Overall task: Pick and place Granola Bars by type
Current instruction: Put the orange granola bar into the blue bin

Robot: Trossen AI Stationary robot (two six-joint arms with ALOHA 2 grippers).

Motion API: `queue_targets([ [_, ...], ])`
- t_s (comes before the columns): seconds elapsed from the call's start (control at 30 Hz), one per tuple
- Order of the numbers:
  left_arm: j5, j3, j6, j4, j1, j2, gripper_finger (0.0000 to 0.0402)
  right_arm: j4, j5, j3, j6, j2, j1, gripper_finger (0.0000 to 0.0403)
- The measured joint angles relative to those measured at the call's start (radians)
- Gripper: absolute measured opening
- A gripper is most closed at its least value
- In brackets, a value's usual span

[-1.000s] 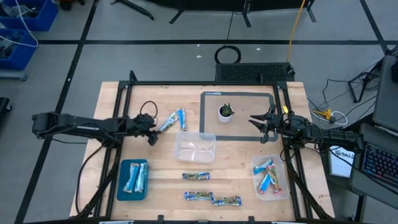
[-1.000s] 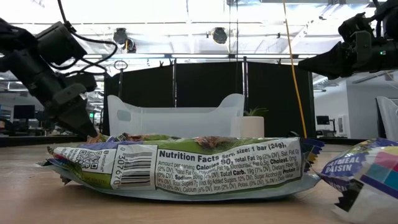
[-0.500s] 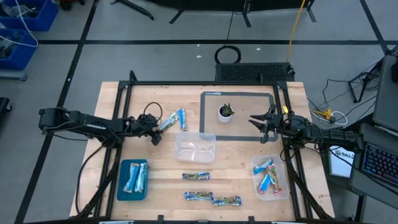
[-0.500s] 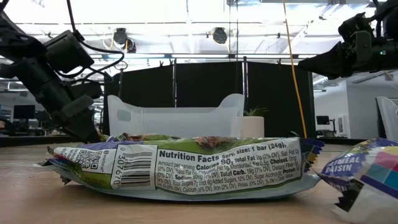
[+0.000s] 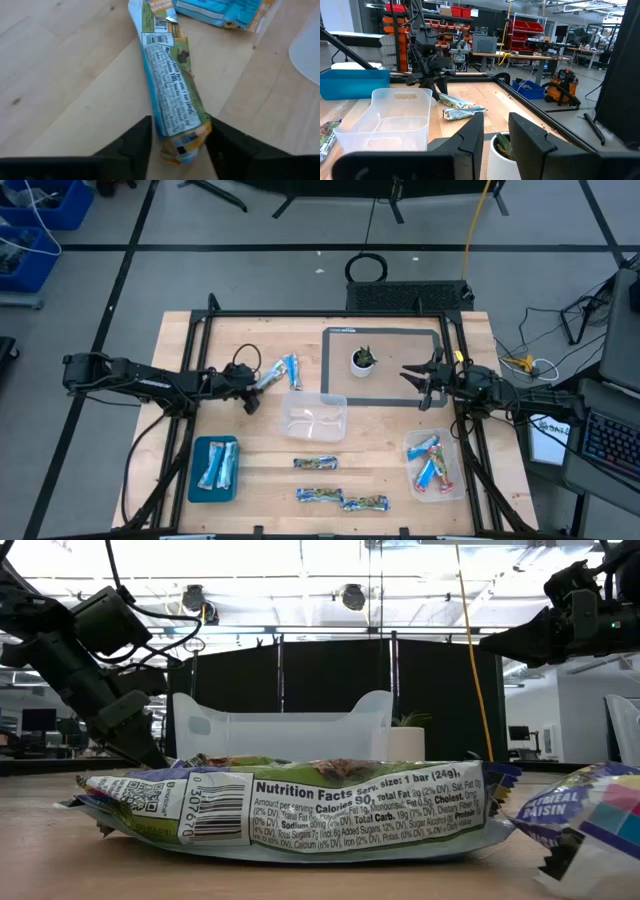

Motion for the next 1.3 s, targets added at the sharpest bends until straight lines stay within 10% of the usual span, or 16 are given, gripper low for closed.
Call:
queue_targets([
  [0.23,0.007,0.000,0.043,0.001,0.000,-0.001,0.0032,0.000,0.000,0.000,0.000,0.000,0.000,0.0082],
  [0.57,-0.055,0.046,0.051,-0.017,-0.033,-0.022,0.0019,0.000,0.000,0.000,0.000,0.000,0.000,0.0082],
  [0.8,-0.187,0.280,-0.013,-0.417,-0.160,-0.060,0.0017,0.000,0.000,0.000,0.000,0.000,0.000,0.0082],
  [1.03,-0.247,0.588,-0.329,-0.843,-0.390,-0.060,0.0017,0.000,0.000,0.000,0.000,0.000,0.000,0.0082],
  [1.3,-0.254,0.706,-0.881,-0.951,-0.744,-0.028,0.0016,0.000,0.000,0.000,0.000,0.000,0.000,0.0082],
])
